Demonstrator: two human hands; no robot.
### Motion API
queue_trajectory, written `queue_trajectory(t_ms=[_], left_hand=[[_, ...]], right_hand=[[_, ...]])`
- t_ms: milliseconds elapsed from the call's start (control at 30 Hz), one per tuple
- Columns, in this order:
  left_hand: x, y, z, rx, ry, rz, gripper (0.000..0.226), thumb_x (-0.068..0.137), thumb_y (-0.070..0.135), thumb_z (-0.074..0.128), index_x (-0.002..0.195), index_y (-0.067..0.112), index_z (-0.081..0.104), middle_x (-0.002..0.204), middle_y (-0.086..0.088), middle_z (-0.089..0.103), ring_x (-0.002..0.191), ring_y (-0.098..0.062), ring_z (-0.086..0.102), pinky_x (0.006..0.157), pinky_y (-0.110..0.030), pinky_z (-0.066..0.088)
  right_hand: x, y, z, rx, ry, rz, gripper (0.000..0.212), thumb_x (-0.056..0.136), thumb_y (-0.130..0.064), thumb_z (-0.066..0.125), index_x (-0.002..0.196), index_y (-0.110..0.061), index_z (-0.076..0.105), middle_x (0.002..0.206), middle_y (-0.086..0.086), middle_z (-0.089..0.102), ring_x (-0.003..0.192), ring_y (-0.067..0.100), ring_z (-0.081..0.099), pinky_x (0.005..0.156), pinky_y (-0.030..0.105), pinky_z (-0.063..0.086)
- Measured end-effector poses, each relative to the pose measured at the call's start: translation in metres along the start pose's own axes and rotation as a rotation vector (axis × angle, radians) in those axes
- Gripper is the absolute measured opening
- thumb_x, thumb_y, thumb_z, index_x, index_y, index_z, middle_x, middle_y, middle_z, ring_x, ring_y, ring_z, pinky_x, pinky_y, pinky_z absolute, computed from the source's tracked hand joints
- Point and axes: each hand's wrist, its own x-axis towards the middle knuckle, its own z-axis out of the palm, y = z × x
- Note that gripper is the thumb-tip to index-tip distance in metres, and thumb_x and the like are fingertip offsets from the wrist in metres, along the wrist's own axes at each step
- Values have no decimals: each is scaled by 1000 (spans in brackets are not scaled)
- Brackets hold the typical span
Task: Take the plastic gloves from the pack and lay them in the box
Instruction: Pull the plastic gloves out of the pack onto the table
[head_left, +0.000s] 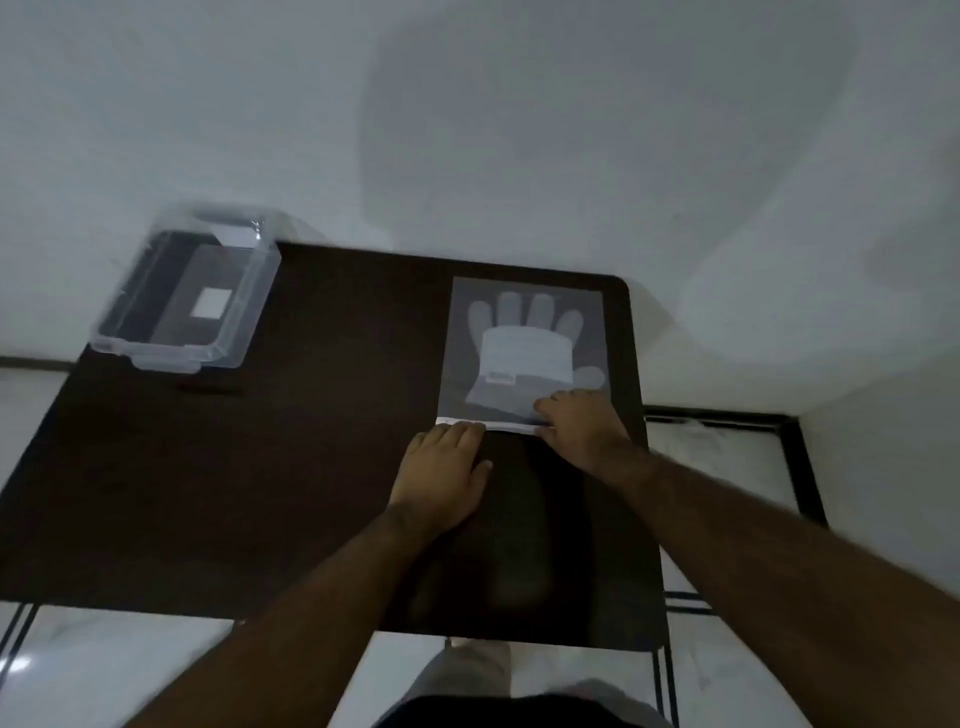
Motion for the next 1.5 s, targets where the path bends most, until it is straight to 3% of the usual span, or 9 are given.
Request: queue_trajectory(t_ms=[167, 400, 533, 667, 933, 1233, 1500], left_hand=[[20, 12, 14, -25, -29, 14, 52, 104, 45, 51, 150, 21, 51, 146, 0, 61, 135, -23, 53, 115, -41, 41], [28, 36, 25, -76, 4, 9, 49, 108, 38, 49, 154, 20, 49, 154, 0, 56, 144, -20, 47, 121, -40, 34], [35, 51, 34, -81, 11, 9, 46, 108, 34, 49, 151, 19, 52, 156, -2, 56, 147, -20, 47, 124, -40, 31], [47, 65, 45, -65, 2, -61, 44, 107, 34, 48, 148, 19, 56, 152, -3, 60, 144, -22, 50, 120, -43, 37], [68, 70, 57, 48, 34, -158, 39, 99, 19, 60, 137, 17, 68, 118, -6, 76, 112, -30, 70, 99, -45, 52], [95, 73, 47, 199, -61, -114, 20, 100, 18, 57, 118, 19, 68, 108, -6, 73, 96, -28, 72, 80, -42, 58], [107, 72, 49, 351, -72, 54, 24, 104, 20, 50, 121, 17, 67, 111, -5, 74, 96, -28, 71, 80, -40, 52]], right_hand=[[19, 14, -9, -16, -175, -180, 38, 97, -54, 62, 123, -28, 69, 116, -2, 68, 104, 21, 65, 95, 43, 53], [20, 31, 3, 134, -77, -284, 24, 105, -36, 54, 108, -22, 74, 107, 1, 72, 95, 18, 66, 88, 33, 53], [16, 42, 8, 277, -53, -253, 23, 107, -36, 53, 106, -22, 72, 106, 1, 74, 95, 18, 67, 90, 30, 54], [13, 50, 10, 403, 26, -179, 20, 106, -32, 56, 100, -20, 72, 100, 1, 75, 90, 17, 68, 87, 37, 60], [22, 56, 17, 631, 140, -30, 16, 104, -27, 62, 101, -18, 75, 91, -1, 75, 83, 15, 69, 79, 35, 62], [37, 61, 14, 688, 88, 37, 11, 103, -22, 66, 103, -17, 76, 96, 1, 76, 89, 15, 70, 83, 32, 62], [44, 66, 14, 670, 58, 40, 11, 102, -21, 67, 102, -18, 77, 94, -2, 75, 87, 13, 68, 85, 32, 61]])
